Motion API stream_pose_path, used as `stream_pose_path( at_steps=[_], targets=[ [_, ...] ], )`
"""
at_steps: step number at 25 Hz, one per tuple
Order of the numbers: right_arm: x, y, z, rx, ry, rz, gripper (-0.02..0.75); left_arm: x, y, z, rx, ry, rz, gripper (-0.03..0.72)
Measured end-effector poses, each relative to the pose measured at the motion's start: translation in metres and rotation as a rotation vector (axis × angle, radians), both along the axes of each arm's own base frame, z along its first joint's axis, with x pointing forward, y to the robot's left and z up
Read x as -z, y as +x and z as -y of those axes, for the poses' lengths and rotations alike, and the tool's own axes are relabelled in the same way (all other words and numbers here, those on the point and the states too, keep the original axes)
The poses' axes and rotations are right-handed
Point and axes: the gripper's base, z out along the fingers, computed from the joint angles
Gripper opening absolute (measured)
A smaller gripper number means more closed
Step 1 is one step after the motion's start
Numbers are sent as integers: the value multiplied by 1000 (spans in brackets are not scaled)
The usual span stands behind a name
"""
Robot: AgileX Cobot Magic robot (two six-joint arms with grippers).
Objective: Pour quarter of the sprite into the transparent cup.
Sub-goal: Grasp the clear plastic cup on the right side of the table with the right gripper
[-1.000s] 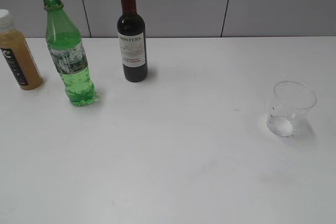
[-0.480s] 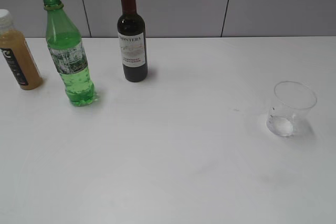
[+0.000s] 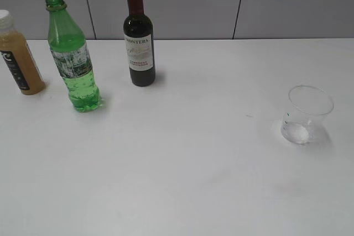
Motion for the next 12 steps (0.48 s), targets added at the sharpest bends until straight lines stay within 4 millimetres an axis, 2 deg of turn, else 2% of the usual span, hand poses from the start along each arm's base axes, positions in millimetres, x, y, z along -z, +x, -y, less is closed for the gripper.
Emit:
stream_pose_path(
  at_steps=[4, 8, 12],
  targets=[
    [-5, 15, -1, 0, -1, -6, 688, 0, 0, 0, 0, 0, 0, 237],
    [-10, 35, -3, 0, 5, 67, 681, 0, 0, 0, 0, 0, 0, 237],
    [-6, 58, -5, -1, 16, 123, 679, 0, 0, 0, 0, 0, 0, 237]
  ],
)
